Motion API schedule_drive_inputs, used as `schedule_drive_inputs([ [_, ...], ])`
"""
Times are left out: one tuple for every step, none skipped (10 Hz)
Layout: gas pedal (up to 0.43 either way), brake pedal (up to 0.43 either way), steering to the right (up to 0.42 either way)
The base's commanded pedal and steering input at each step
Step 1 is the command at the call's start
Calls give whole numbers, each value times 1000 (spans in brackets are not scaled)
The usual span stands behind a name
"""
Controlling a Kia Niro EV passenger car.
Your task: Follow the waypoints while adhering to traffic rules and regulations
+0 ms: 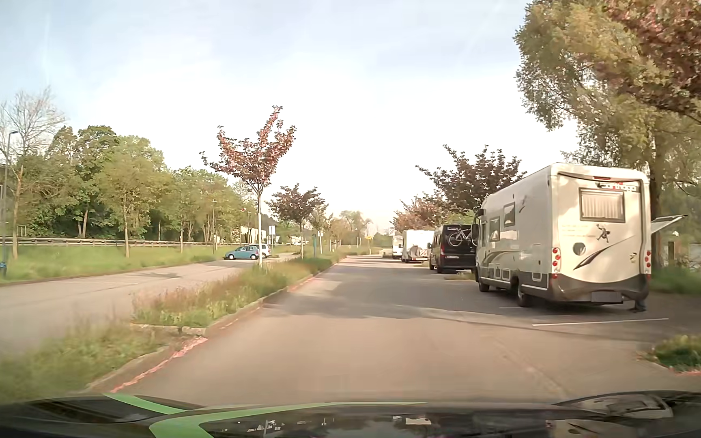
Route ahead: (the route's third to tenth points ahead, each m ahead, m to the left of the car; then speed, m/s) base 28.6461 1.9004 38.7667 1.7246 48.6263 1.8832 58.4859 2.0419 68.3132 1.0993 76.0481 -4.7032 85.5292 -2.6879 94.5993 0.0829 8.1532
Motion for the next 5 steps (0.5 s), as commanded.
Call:
schedule_drive_inputs([
  [67,0,-3],
  [67,0,-4],
  [67,0,-3],
  [67,0,-3],
  [67,0,-3],
])
